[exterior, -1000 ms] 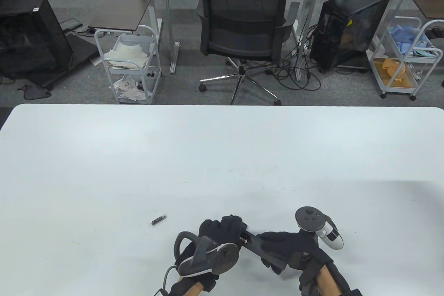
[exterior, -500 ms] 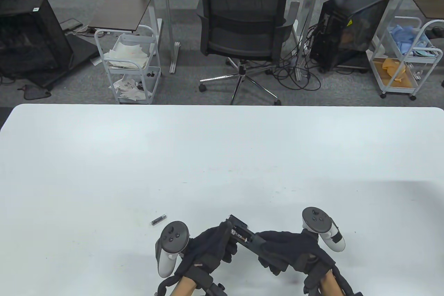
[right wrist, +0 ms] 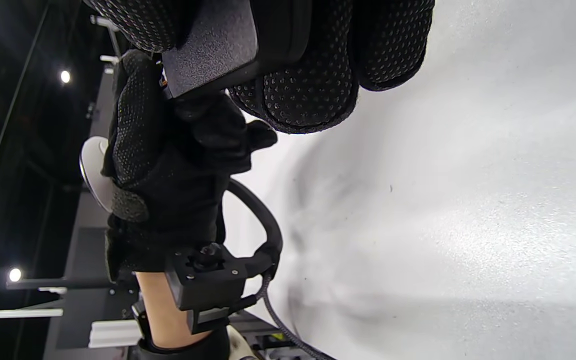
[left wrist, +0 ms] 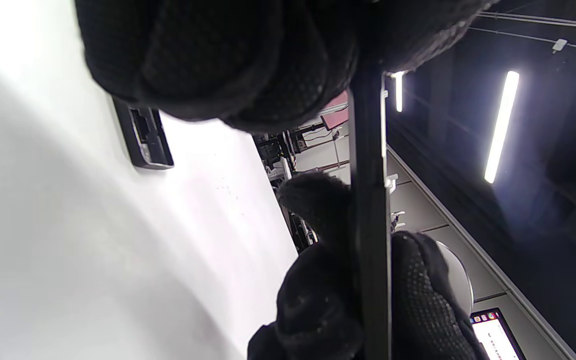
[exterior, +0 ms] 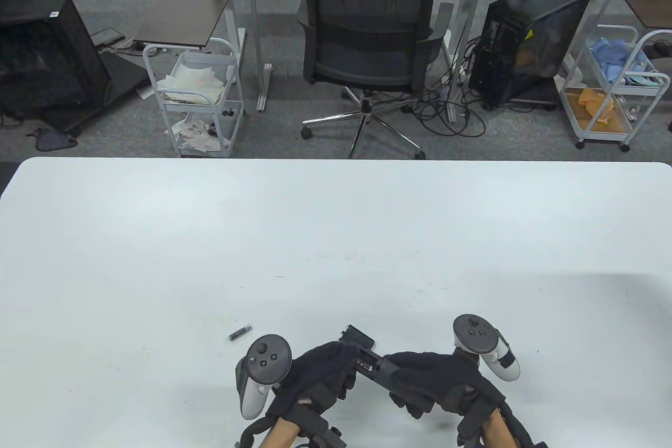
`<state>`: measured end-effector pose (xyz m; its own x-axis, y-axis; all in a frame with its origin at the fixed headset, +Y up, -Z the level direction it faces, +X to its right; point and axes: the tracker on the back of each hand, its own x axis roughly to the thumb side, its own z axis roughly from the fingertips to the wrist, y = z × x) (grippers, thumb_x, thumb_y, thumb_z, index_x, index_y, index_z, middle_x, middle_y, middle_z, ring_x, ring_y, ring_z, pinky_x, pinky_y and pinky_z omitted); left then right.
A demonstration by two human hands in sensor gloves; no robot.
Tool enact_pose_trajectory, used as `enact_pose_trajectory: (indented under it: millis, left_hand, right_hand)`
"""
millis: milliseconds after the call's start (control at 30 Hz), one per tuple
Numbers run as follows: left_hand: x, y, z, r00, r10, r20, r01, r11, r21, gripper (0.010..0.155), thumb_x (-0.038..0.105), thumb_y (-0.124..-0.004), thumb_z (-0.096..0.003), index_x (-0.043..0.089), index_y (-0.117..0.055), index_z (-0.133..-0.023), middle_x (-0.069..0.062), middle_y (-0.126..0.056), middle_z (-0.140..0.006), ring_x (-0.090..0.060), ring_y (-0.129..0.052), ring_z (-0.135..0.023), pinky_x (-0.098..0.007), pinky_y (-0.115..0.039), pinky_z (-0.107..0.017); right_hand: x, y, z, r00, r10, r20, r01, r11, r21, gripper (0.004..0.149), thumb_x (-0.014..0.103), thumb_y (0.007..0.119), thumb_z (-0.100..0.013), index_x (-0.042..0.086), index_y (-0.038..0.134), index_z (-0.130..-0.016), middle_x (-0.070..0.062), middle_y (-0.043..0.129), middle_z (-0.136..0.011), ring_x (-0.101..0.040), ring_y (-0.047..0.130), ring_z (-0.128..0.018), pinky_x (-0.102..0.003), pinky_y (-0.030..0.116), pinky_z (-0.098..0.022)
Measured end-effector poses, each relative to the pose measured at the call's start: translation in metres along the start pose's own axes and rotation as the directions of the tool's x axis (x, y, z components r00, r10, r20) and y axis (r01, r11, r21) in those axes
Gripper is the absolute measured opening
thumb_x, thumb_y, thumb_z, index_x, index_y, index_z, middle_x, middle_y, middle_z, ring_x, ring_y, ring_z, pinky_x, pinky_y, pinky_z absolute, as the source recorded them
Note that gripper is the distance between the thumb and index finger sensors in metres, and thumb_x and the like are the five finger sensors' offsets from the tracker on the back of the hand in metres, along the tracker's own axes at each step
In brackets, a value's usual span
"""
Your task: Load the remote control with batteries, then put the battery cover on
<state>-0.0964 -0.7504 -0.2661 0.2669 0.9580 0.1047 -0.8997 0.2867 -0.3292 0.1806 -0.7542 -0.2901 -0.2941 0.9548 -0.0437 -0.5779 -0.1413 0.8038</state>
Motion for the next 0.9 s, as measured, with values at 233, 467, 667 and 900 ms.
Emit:
enact_pose_trajectory:
  millis: [233, 467, 667, 900]
  left_hand:
    - [0.009, 0.013, 0.005, 0.995, -0.092, 0.046, 0.09, 0.995, 0.039, 0.053, 0.046, -0.063, -0.0628, 0.003, -0.083, -0.086, -0.025, -0.093, -0.069, -0.027, -0.096, -0.045, -0.056, -0.073, -0.057]
    - [0.023, 0.081, 0.028, 0.918, -0.392, -0.067, 0.391, 0.857, 0.335, 0.053, 0.044, -0.064, -0.0631, 0.005, -0.075, -0.097, -0.027, -0.085, -0.084, -0.032, -0.092, -0.059, -0.06, -0.066, -0.064]
    - [0.006, 0.127, 0.035, 0.844, -0.46, -0.276, 0.532, 0.78, 0.328, 0.051, 0.034, -0.069, -0.0635, 0.009, -0.063, -0.108, -0.025, -0.072, -0.103, -0.039, -0.08, -0.083, -0.065, -0.056, -0.07]
    - [-0.01, 0.133, 0.009, 0.486, -0.737, -0.47, 0.821, 0.57, -0.045, 0.054, 0.029, -0.074, -0.062, 0.014, -0.06, -0.111, -0.02, -0.063, -0.112, -0.041, -0.064, -0.099, -0.068, -0.047, -0.074]
  right_hand:
    - [0.002, -0.002, 0.003, 1.0, -0.011, 0.021, 0.012, 1.0, -0.014, 0.057, 0.043, 0.07, -0.059, 0.016, 0.061, -0.109, -0.008, 0.094, -0.078, -0.015, 0.098, -0.047, -0.041, 0.079, -0.06]
    - [0.001, -0.008, 0.008, 0.999, -0.024, 0.036, 0.027, 0.998, -0.064, 0.057, 0.043, 0.07, -0.059, 0.015, 0.061, -0.108, -0.009, 0.095, -0.077, -0.015, 0.098, -0.046, -0.041, 0.079, -0.059]
    - [0.002, -0.009, 0.008, 1.0, -0.012, 0.029, 0.014, 0.997, -0.075, 0.057, 0.043, 0.07, -0.059, 0.015, 0.061, -0.108, -0.008, 0.094, -0.078, -0.015, 0.098, -0.046, -0.041, 0.079, -0.059]
    - [0.001, -0.012, 0.011, 0.999, -0.018, 0.034, 0.022, 0.995, -0.095, 0.057, 0.043, 0.07, -0.059, 0.015, 0.061, -0.108, -0.009, 0.095, -0.078, -0.015, 0.098, -0.046, -0.041, 0.079, -0.059]
